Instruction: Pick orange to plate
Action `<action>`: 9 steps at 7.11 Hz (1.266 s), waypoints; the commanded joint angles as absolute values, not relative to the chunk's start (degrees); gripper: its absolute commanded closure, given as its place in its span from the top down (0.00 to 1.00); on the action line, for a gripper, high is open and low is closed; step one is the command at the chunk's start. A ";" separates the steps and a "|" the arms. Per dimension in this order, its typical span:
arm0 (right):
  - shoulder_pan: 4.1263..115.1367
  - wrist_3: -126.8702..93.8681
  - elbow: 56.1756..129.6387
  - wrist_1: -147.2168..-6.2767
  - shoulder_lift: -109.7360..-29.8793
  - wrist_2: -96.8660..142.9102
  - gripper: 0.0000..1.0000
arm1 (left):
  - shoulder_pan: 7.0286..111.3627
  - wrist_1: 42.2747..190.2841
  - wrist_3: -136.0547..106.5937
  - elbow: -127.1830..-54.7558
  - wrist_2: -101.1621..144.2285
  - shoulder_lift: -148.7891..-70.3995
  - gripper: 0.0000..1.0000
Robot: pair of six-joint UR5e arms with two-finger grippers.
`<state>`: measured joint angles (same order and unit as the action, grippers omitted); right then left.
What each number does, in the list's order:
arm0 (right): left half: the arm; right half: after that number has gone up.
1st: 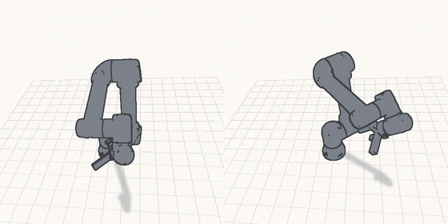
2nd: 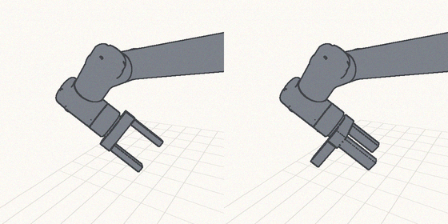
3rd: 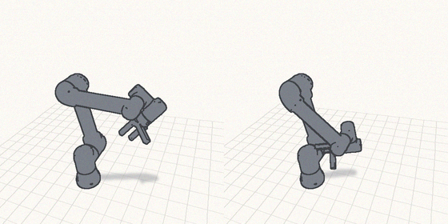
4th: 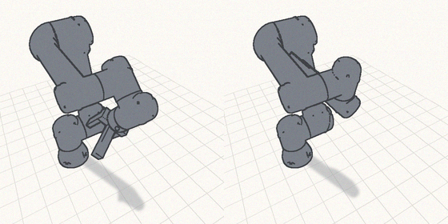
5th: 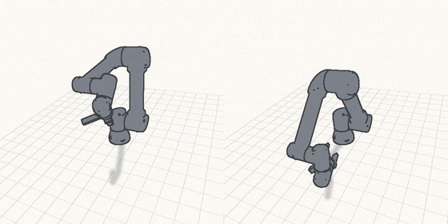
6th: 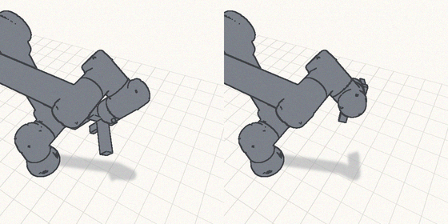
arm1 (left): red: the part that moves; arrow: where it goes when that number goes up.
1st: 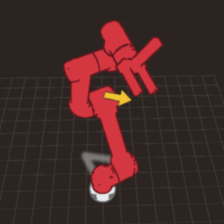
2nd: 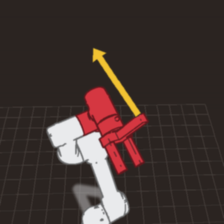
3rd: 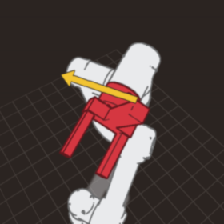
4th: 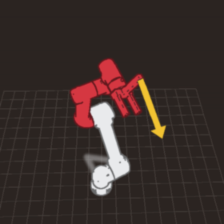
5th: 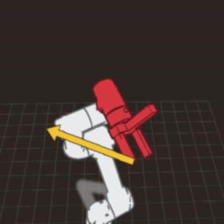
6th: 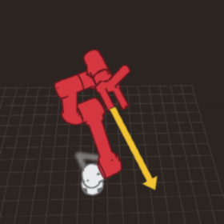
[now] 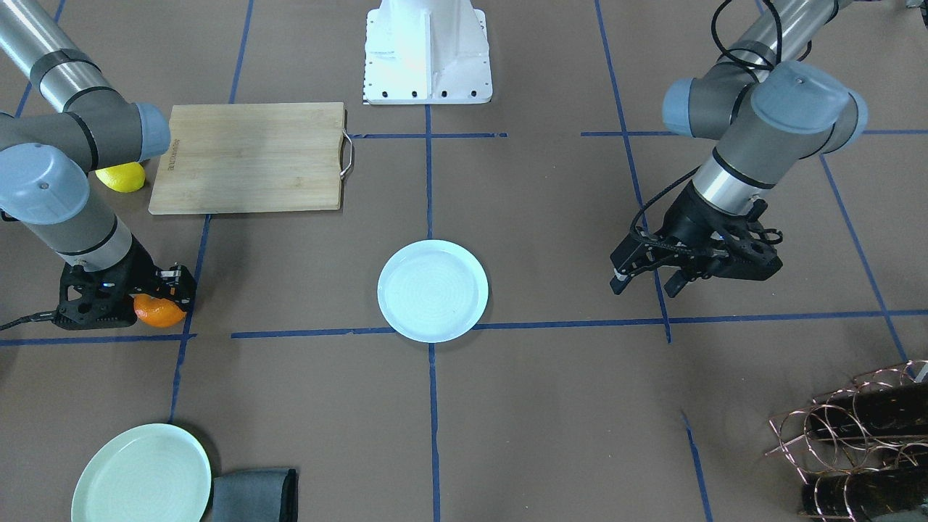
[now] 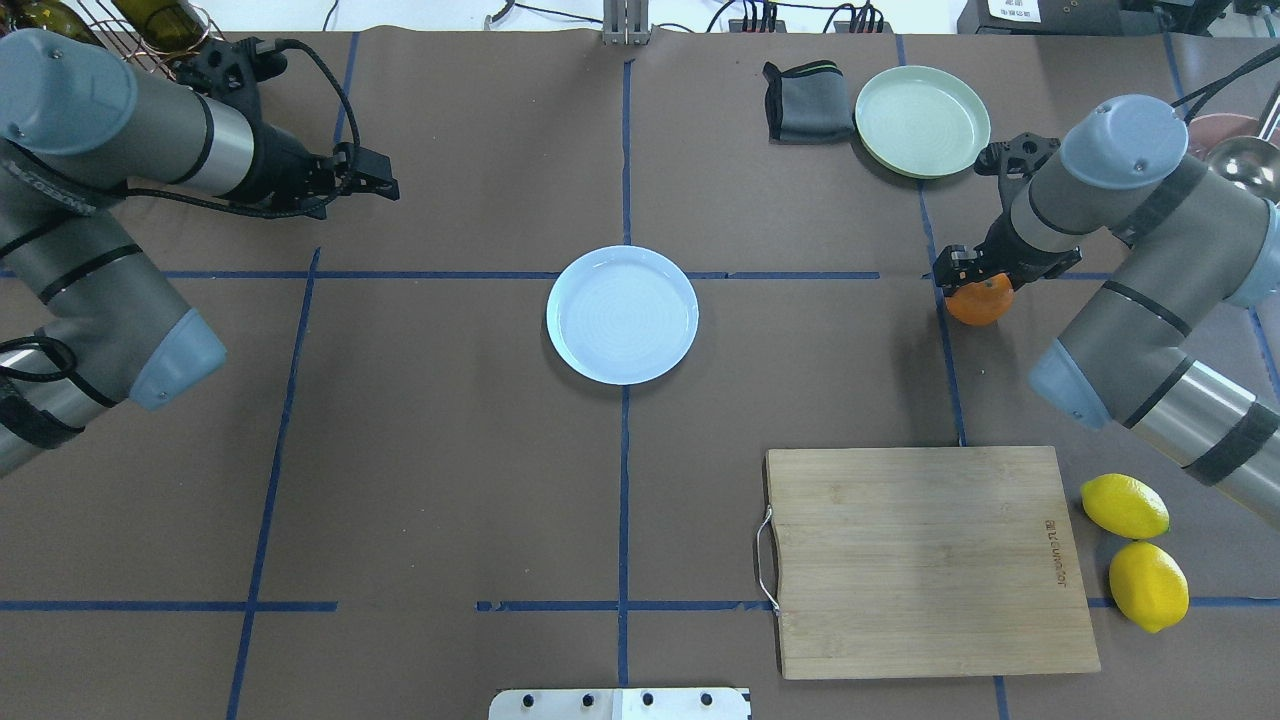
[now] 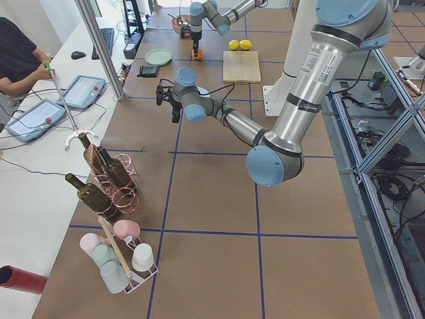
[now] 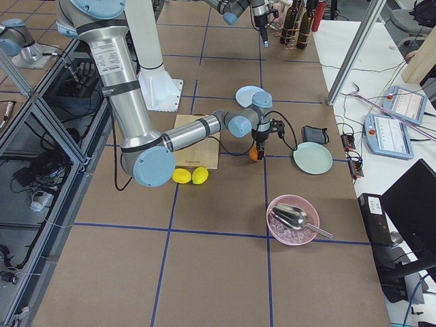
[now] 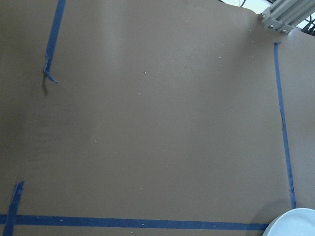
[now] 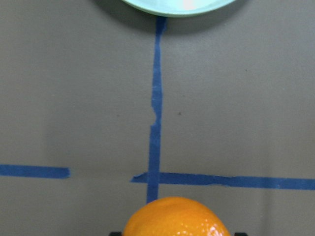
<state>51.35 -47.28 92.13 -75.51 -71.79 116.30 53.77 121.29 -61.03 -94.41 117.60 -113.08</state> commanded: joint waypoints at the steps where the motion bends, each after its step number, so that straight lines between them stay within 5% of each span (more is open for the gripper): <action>1: 51.51 -53.91 98.33 -76.03 -71.11 116.45 0.00 | 60.08 116.28 -40.86 -100.51 118.47 -106.05 1.00; 9: 36.58 -76.82 93.02 -75.59 -52.94 106.81 0.00 | 71.79 113.15 -23.63 -98.09 118.56 -96.25 1.00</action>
